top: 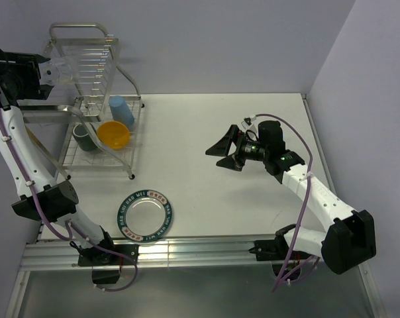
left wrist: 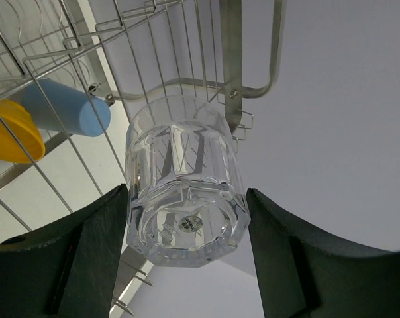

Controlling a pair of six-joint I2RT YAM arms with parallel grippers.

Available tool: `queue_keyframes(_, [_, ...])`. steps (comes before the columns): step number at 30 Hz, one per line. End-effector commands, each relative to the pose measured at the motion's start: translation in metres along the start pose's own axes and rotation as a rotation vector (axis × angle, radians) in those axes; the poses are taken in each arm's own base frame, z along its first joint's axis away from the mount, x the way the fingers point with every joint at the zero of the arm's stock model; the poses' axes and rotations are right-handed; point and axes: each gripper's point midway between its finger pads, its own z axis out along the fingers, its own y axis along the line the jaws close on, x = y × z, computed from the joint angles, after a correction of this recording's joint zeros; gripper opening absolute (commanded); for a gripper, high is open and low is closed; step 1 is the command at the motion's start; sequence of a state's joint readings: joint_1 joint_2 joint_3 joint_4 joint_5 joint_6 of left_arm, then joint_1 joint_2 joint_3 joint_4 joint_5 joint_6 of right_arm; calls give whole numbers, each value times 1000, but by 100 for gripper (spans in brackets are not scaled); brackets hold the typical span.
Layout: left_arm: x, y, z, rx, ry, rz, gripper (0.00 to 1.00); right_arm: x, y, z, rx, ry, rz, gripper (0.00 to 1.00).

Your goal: Load the mixed dishes into the dish rack

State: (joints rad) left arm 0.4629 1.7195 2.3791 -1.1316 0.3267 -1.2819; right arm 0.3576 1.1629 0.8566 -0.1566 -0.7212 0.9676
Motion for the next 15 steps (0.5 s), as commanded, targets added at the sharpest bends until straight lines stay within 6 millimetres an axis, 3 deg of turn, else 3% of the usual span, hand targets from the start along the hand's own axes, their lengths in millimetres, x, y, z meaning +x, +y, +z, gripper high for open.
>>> queue_keyframes(1, [2,-9,-7,36,-3,51,0,-6,8,2,-28,-28,-30,100])
queue_keyframes(15, [9,12,14,-50,3,111,2,-6,2,5,-21,-32,-19,100])
